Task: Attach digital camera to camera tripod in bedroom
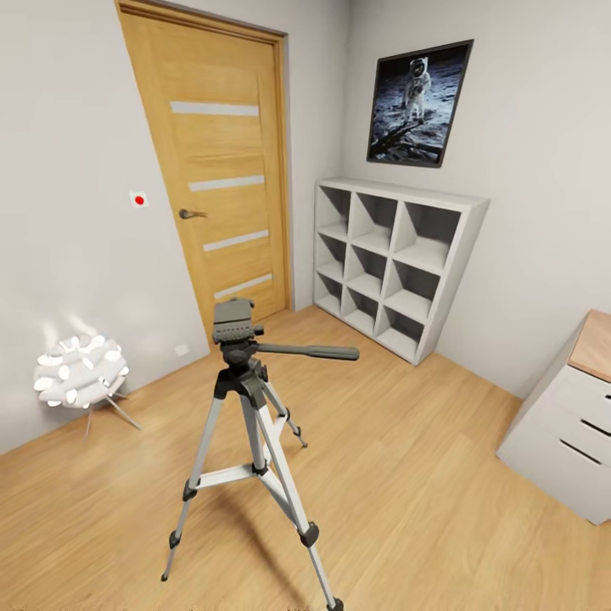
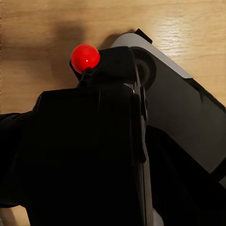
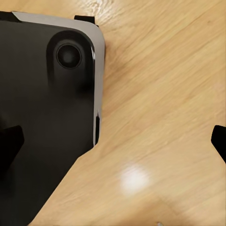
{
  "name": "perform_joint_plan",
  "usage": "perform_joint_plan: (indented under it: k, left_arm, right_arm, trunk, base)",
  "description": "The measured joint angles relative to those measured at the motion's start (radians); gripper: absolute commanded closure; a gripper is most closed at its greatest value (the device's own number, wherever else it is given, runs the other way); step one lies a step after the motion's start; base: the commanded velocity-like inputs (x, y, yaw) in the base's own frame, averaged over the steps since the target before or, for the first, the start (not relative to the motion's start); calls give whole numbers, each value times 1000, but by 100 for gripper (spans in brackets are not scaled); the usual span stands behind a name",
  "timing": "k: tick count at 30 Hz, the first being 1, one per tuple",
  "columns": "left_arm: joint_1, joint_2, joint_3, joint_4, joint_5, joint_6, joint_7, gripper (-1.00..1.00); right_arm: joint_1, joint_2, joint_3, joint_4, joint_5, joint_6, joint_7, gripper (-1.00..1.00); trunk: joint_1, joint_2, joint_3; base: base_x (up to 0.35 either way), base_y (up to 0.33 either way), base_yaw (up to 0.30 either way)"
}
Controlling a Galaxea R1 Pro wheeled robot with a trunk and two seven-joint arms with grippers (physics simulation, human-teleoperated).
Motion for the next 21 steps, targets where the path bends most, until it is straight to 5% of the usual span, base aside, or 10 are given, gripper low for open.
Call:
perform_joint_plan:
  k: [21]
  left_arm:
    - [0,-2,0,0,0,0,0,100]
  right_arm:
    - [0,0,0,0,0,-1,0,-100]
  trunk:
    - [0,0,-34]
  base:
    - [0,0,0]
